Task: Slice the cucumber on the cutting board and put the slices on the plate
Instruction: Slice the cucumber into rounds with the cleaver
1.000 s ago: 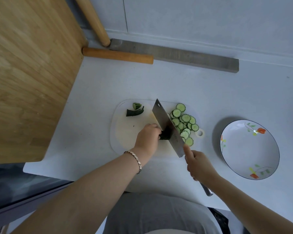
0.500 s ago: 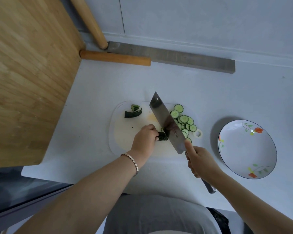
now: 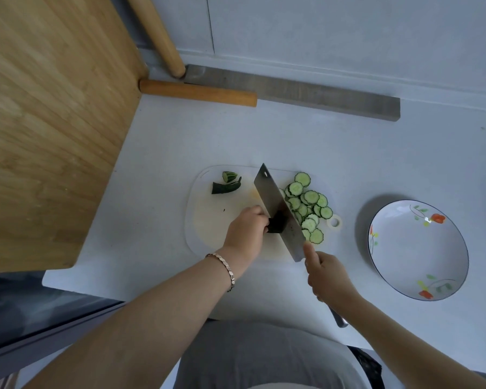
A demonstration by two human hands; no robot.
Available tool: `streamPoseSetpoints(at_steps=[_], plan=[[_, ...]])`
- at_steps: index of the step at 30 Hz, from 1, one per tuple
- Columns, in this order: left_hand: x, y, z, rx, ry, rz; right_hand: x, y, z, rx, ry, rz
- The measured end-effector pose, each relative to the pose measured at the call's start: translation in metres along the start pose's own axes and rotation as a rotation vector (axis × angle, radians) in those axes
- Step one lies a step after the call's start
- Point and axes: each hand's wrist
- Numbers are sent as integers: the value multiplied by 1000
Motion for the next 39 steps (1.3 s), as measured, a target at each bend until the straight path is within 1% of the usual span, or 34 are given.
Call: streamPoseSetpoints(at_steps=[2,6,9,15,19,24,28,32,35,39], plan=[[2,-1,-2,-6,-9,-11,0,-7,0,-11,14,21],[4,1,-5,-34,-23,-47,6,-2,2,34,-102,176],[3,2,-4,-58,-26,-48,7,10,0,50,-116,208],[2,4,-2,-65,-27,-39,12,21,-8,56,-70,183],[2,4,-2,-65,-31,-33,13,21,-7,31,4,65],[2,2,0,-38,-35,-7,9,20,-5,24,31,-20],[5,0,1,-14,-52,2,12,12,-2,34,-22,16],[3,2,2,-8,-24,-11,11,-8,3,2,-4,19],[4,4,0,-29,9,-48,14,-12,3,-14,2,58],[5,4,-4,-63,11,-72,16,0,3,-3,-22,107]])
Point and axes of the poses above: each hand's wrist, its own z-axis towards the middle knuckle, its own y-axis out of the back of the hand, x = y × z, and after that the axes turned 15 degrees about -x, right-handed
